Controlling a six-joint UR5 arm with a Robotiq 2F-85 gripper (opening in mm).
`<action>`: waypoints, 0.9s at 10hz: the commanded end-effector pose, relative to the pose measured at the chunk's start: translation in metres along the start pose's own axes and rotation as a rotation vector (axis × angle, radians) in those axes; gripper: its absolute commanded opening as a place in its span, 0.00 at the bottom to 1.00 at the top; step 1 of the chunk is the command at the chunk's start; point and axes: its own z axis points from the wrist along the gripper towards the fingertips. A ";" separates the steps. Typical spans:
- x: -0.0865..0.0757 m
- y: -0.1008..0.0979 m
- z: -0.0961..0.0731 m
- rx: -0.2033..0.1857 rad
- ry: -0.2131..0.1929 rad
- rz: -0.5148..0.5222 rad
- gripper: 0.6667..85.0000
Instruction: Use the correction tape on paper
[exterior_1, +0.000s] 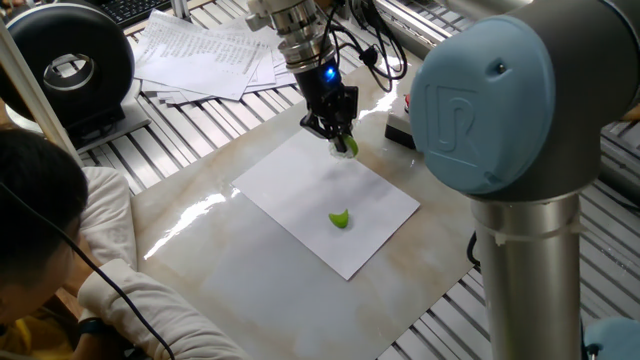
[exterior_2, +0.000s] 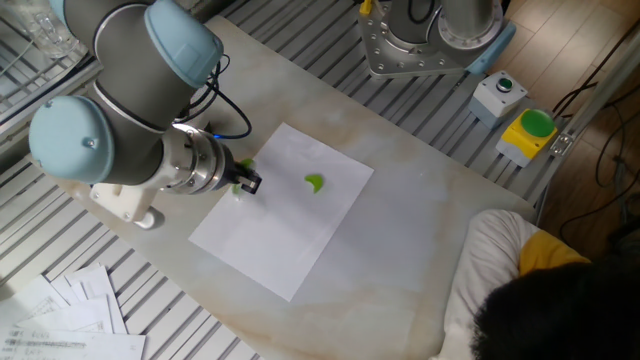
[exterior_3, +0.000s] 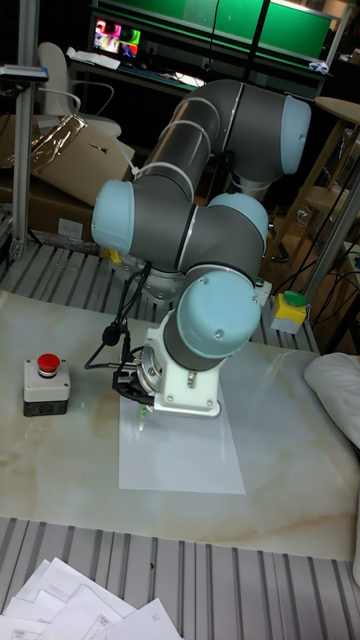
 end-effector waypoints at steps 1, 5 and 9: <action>-0.003 0.005 0.008 -0.012 -0.015 -0.007 0.00; -0.002 0.003 0.018 -0.004 -0.024 -0.014 0.00; -0.001 0.000 0.020 0.005 -0.023 -0.019 0.00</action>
